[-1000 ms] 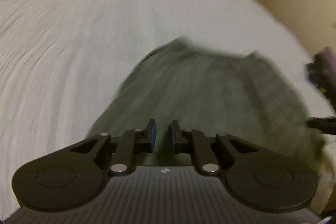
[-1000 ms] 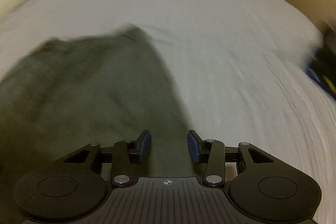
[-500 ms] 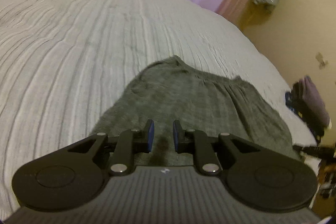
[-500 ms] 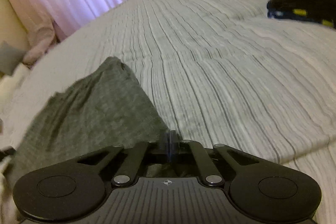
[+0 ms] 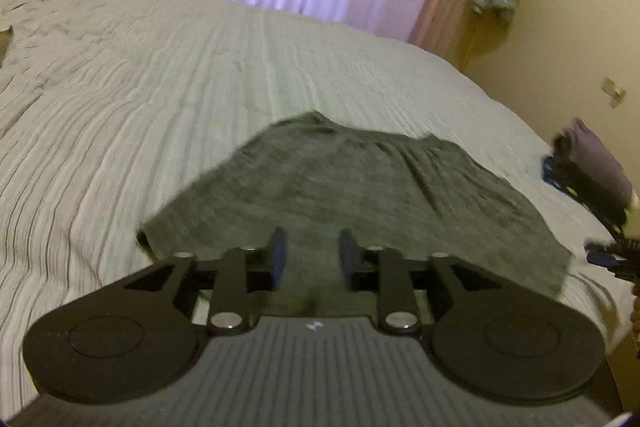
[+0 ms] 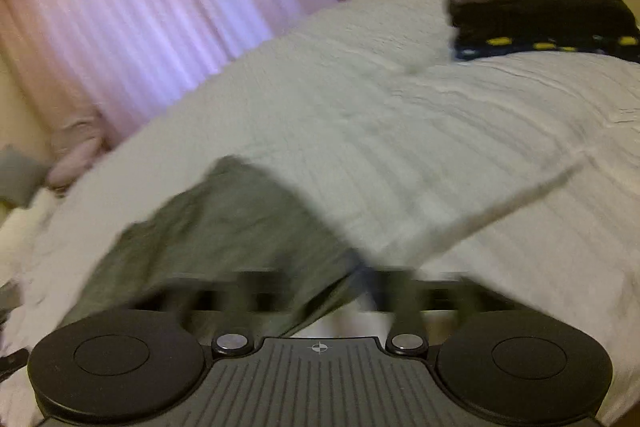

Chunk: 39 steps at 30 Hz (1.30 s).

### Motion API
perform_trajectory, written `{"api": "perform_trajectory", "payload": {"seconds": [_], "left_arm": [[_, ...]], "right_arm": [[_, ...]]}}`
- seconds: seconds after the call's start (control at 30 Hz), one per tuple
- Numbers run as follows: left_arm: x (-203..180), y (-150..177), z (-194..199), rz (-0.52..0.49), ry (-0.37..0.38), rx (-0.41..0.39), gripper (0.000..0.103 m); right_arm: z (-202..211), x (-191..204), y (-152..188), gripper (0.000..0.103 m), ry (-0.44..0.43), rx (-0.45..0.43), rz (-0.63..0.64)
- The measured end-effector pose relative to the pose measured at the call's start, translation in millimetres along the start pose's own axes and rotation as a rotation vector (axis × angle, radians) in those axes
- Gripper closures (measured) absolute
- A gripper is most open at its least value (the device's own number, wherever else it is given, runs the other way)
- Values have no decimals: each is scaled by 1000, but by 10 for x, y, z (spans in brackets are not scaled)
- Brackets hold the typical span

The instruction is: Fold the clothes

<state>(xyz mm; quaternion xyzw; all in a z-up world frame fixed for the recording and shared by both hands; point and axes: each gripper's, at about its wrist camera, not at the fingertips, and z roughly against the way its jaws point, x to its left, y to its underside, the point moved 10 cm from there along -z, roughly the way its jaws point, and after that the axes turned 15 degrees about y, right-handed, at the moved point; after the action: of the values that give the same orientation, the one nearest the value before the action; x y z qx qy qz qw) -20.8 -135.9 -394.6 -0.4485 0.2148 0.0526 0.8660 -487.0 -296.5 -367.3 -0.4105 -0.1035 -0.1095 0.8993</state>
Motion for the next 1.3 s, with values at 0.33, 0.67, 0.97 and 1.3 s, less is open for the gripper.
{"api": "perform_trajectory", "payload": {"seconds": [0.33,0.67,0.97,1.3], "left_arm": [[-493,661,275,38,-116,122,70],[-352,546,712,73,-85,37,63],[74,536,446,105,-66,107,63],[-172,562,402,8,-71,220,59]], "right_arm": [[725,699,934,24,130,-10,369],[687,1611,619,25,-22,-153,491],[-109,1232,1283,36,75,55,540],[850,1002,1260,36,155,53,329]]}}
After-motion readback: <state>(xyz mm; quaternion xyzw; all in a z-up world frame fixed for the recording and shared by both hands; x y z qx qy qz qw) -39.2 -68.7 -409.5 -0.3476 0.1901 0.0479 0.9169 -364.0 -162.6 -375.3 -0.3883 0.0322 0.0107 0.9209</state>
